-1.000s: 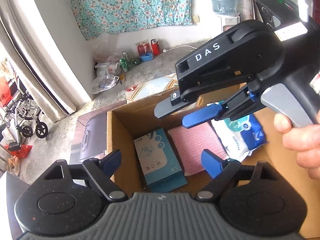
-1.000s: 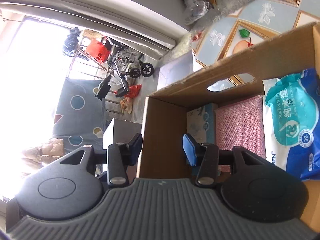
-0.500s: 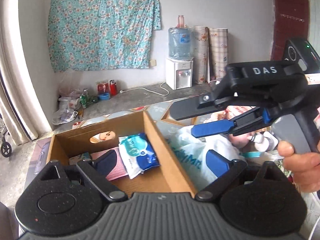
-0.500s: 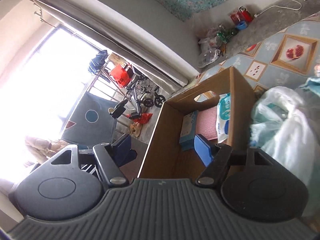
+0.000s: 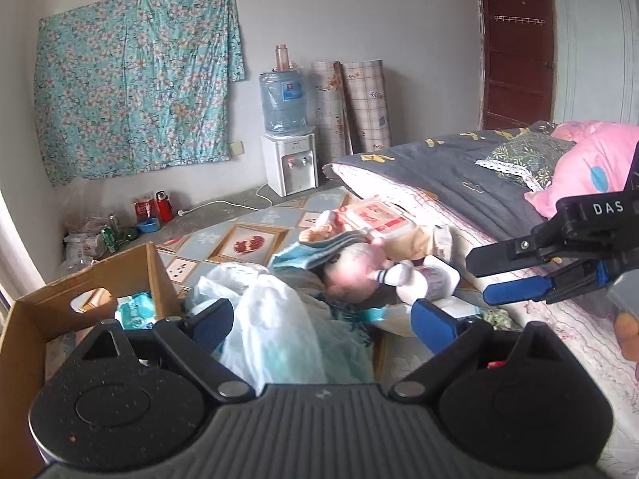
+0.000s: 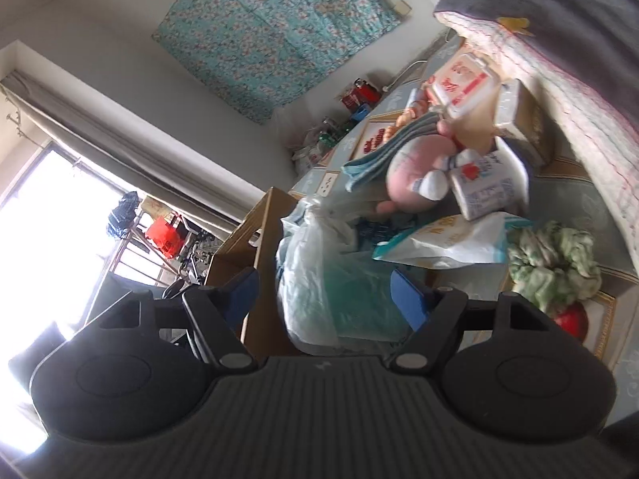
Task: Organize soft objects
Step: 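Move the right gripper back to the white cotton-swab bag, then close the right gripper on the cotton-swab bag's edge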
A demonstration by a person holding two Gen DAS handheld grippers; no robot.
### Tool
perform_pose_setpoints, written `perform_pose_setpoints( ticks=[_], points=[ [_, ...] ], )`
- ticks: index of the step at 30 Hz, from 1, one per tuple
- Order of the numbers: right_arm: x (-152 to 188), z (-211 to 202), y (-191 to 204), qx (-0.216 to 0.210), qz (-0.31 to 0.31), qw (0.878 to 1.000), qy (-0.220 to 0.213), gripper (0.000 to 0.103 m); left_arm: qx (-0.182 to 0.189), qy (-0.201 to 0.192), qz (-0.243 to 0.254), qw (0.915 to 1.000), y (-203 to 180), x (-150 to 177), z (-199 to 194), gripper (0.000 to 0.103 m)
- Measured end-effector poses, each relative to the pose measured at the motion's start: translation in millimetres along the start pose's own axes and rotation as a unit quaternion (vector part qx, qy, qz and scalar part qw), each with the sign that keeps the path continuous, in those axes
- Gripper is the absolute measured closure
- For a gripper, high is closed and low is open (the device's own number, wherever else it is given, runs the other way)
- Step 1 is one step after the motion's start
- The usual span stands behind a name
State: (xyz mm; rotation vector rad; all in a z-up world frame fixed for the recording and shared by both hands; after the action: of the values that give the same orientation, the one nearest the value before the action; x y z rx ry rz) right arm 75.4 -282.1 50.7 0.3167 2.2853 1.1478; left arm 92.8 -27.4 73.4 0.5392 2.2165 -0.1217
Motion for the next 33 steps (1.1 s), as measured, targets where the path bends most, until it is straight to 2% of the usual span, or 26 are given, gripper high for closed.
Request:
perform_pose_setpoints(
  ticks=[5,10,12,14,15,20,23,26,27,31,33],
  points=[
    [11.3,-11.2,-48.9,0.016,0.041,0.999,-0.024,0.030,0.007,0.007,0.001,1.0000,-39.1,14.1,23.4,0.007],
    [10.1,-9.5,-74.3,0.036,0.042,0.998,-0.034,0.034,0.030,0.026,-0.035,0.9986,-61.0,19.7,52.7,0.008],
    [4.2,-8.4,-78.4,0.029,0.049,0.998,-0.034,0.040,0.038,0.036,-0.064,0.9966,-64.0,19.8,64.9,0.013],
    [-0.9,-4.6,-81.0,0.026,0.048,0.998,-0.035,0.051,0.028,0.042,-0.090,0.9946,-65.0,19.7,75.9,0.015],
    [-3.8,-2.5,-82.7,0.029,0.047,0.998,-0.037,0.053,0.027,0.044,-0.099,0.9937,-66.4,19.9,81.1,0.015],
    [-23.7,13.6,-94.5,0.051,0.045,0.997,-0.042,0.056,0.048,0.067,-0.145,0.9860,-71.2,19.4,106.6,0.018],
    [-35.0,28.4,-104.3,0.059,0.049,0.996,-0.034,0.057,0.041,0.067,-0.168,0.9827,-70.5,17.8,115.3,0.018],
    [-42.3,43.6,-114.2,0.067,0.052,0.996,-0.021,0.060,0.049,0.068,-0.185,0.9791,-69.9,16.2,122.2,0.019],
    [-43.6,49.5,-118.5,0.068,0.056,0.996,-0.014,0.061,0.054,0.072,-0.191,0.9775,-70.0,15.9,125.5,0.021],
    [-42.9,65.8,-125.7,0.051,0.070,0.996,0.007,0.079,0.059,0.081,-0.191,0.9765,-73.5,17.6,135.6,0.035],
    [-41.5,69.4,-126.3,0.042,0.076,0.996,0.011,0.083,0.058,0.084,-0.190,0.9766,-74.5,20.0,139.0,0.045]
  ],
)
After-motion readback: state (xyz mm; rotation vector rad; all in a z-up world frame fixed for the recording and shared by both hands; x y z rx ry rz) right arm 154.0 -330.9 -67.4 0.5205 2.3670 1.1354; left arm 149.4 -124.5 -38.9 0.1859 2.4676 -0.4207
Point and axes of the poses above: each gripper's, at about its wrist camera, not at the fingertips, and z roughly the way its jaws point, y to its left, x to its underside, the point moved 5 cm from there along z, roughly the way its jaws point, and after that the axes turned 6 degrees about y, right-handed, at the moved point
